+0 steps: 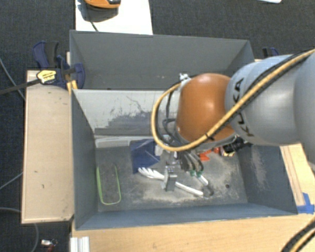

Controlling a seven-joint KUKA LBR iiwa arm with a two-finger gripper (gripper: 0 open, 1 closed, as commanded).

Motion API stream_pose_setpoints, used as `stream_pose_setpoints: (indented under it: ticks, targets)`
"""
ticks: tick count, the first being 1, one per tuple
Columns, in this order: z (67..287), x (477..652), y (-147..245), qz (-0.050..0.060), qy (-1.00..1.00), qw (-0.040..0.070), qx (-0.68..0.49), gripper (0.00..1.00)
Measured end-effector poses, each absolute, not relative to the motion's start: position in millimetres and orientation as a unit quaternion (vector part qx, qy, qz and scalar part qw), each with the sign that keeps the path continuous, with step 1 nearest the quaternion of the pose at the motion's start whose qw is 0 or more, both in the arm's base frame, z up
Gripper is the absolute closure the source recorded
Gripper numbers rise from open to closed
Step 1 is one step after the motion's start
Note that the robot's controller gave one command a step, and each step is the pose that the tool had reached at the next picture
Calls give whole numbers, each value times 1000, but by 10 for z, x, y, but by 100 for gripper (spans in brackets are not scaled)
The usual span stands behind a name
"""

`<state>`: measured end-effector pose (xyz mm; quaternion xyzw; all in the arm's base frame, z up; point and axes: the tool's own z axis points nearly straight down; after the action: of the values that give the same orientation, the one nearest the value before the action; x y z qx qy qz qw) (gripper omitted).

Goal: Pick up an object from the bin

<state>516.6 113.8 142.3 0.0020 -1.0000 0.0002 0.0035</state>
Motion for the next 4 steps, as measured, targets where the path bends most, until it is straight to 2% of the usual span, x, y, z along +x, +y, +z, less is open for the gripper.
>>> stream_pose_setpoints:
  ticks: [1, 2, 3, 4]
  targets:
    - [1452, 5184, 1133, 0, -1000, 0, 0, 0]
    - [1064, 5248, 984, -1, -998, 0, -66, 0]
    - [681, 5027, 579, 0, -995, 1, -101, 100]
    - [684, 5030, 580, 0, -995, 1, -102, 0]
